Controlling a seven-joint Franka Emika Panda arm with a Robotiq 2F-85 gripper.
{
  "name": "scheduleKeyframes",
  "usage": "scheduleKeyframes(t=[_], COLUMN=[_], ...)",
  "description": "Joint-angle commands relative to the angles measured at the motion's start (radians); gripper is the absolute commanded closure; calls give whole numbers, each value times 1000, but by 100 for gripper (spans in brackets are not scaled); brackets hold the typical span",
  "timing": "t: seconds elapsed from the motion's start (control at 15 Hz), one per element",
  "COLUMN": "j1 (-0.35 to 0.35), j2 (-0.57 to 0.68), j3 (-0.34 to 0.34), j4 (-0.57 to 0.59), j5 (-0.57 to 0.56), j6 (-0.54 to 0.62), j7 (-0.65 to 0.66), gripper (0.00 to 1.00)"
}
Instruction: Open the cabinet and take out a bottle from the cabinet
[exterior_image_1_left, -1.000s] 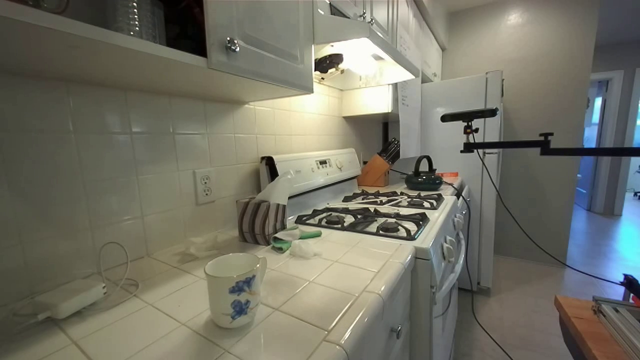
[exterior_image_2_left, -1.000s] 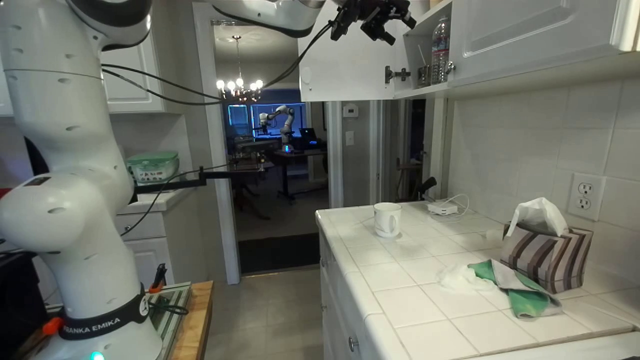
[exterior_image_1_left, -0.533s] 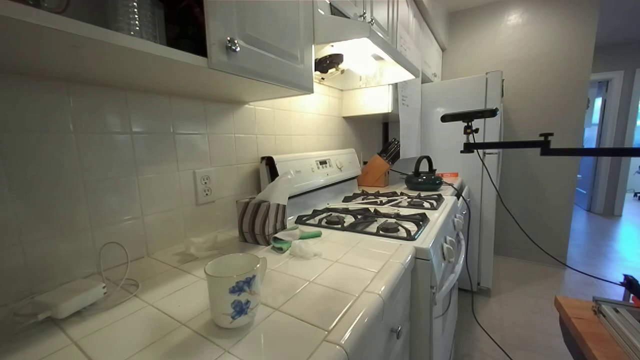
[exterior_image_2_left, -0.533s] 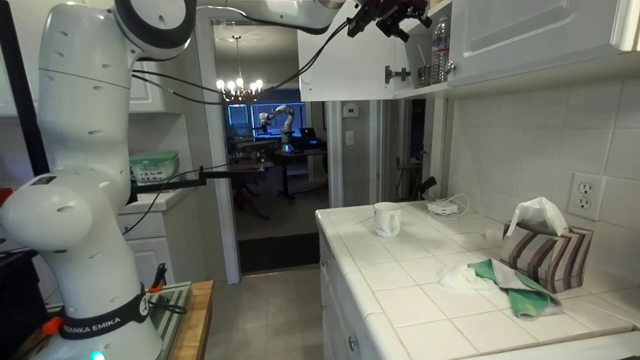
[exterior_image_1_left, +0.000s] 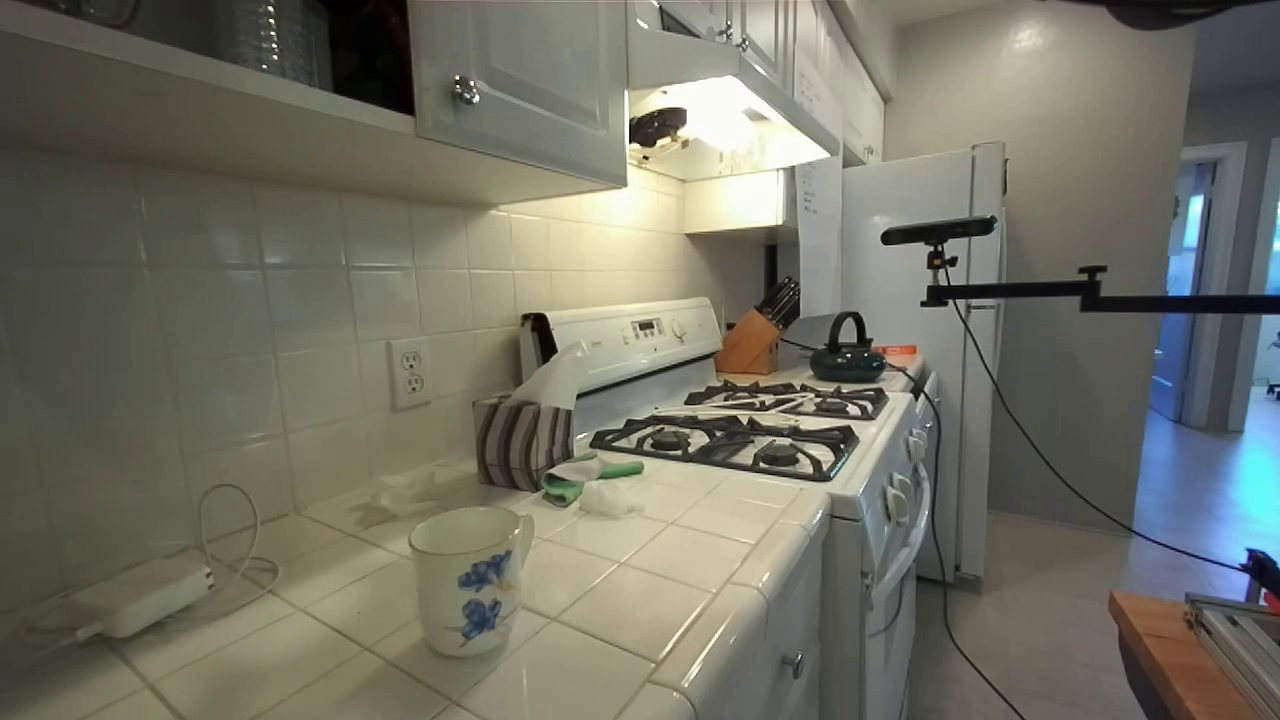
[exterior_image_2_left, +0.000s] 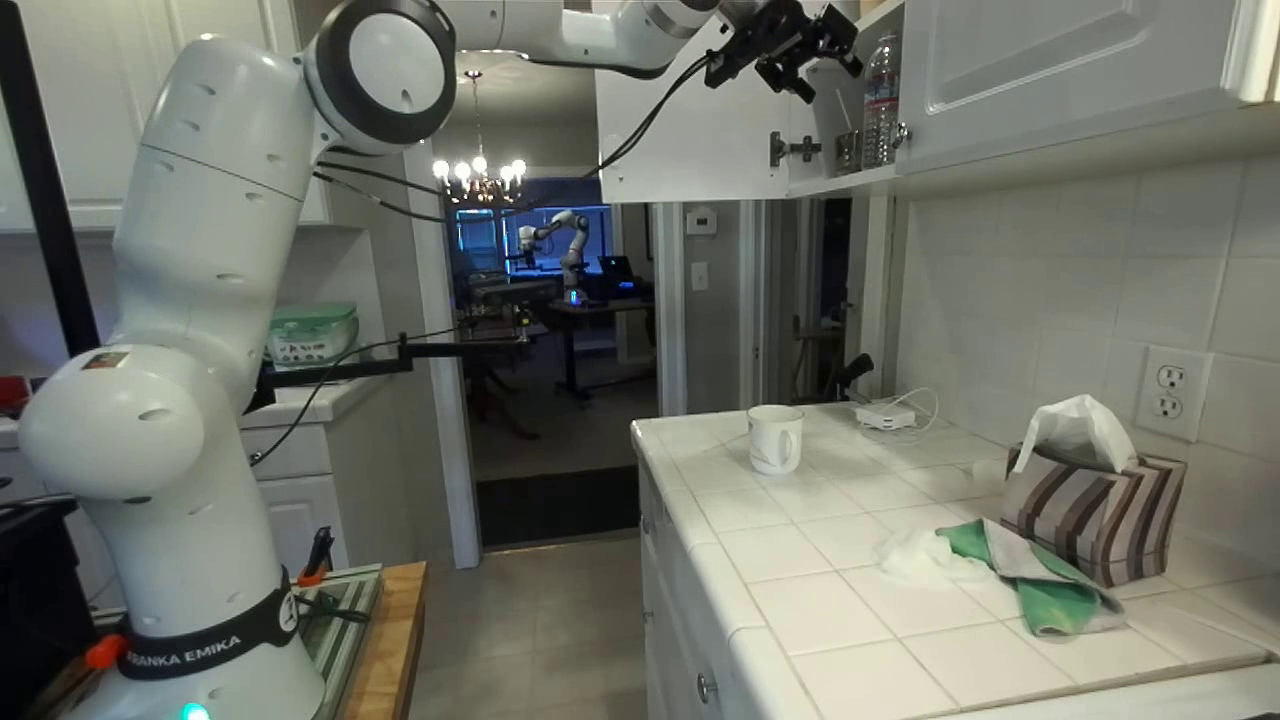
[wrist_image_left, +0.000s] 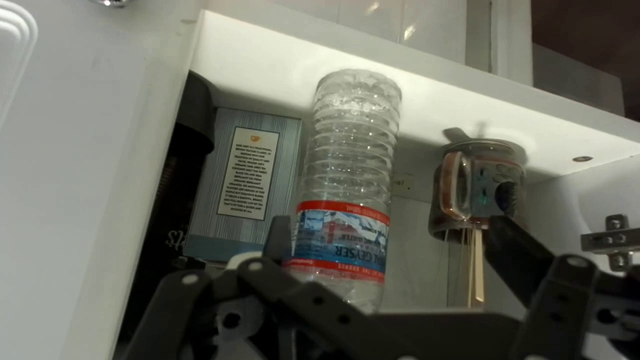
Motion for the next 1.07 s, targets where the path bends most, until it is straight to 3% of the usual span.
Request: scheduleKeyframes(t=[0.0, 0.33, 0.4, 1.0], j1=[32, 51, 35, 33], j2=[111, 177, 174, 140], j3=[-41, -50, -17, -18], j4=[177, 301, 301, 264], j5=[32, 54, 26, 12], j6=[-56, -37, -31, -15], j7=[-72, -140, -135, -106], gripper=[0, 0, 0, 0])
